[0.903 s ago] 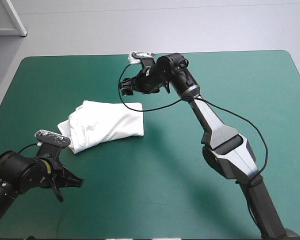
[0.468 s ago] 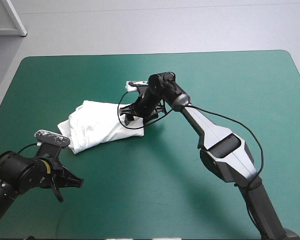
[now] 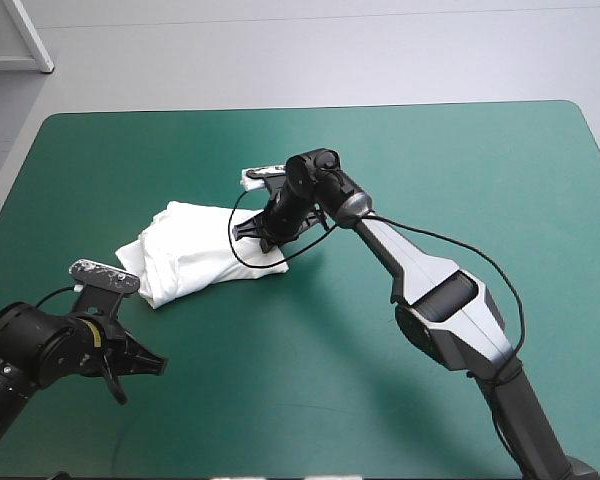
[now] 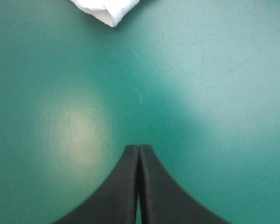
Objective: Fold the cloth
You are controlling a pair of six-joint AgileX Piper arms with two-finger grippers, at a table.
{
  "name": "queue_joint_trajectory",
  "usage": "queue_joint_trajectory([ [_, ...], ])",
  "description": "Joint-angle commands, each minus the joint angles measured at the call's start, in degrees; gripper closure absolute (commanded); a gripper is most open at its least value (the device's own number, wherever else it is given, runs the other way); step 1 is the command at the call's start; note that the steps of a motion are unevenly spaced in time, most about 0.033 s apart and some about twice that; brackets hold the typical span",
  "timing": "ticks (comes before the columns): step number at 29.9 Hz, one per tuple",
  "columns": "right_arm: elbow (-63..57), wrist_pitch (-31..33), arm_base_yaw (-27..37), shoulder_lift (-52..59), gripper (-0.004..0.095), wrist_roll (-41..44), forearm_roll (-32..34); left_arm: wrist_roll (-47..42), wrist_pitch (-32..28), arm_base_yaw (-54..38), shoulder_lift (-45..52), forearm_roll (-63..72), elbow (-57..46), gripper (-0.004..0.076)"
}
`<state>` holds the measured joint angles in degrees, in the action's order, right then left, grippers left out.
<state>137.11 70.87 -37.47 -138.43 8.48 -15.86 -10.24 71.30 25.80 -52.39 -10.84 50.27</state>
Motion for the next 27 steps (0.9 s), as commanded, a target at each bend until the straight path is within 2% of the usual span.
queue_joint_trajectory([
  [1,1.3,0.8,1.2,6.7,0.0926,-0.9,6.0,-0.2,2.4,0.2,0.6,-0.9,1.3,0.0734],
  [7,1.1,0.9,6.2,9.5,0.0926,-0.9,10.6,-0.2,2.4,0.2,0.6,-1.1,1.3,0.0734],
  [13,1.0,0.9,14.4,12.1,0.0926,-1.2,16.3,-0.2,2.4,0.2,0.6,-1.1,1.3,0.0734],
  [19,-0.9,1.0,25.1,13.3,0.0926,-2.0,16.6,-0.2,2.4,0.2,0.6,-1.1,1.3,0.0734],
  [27,-12.0,1.0,38.2,15.7,0.0926,-3.4,15.9,-0.2,2.4,0.2,0.6,-1.1,1.3,0.0734],
])
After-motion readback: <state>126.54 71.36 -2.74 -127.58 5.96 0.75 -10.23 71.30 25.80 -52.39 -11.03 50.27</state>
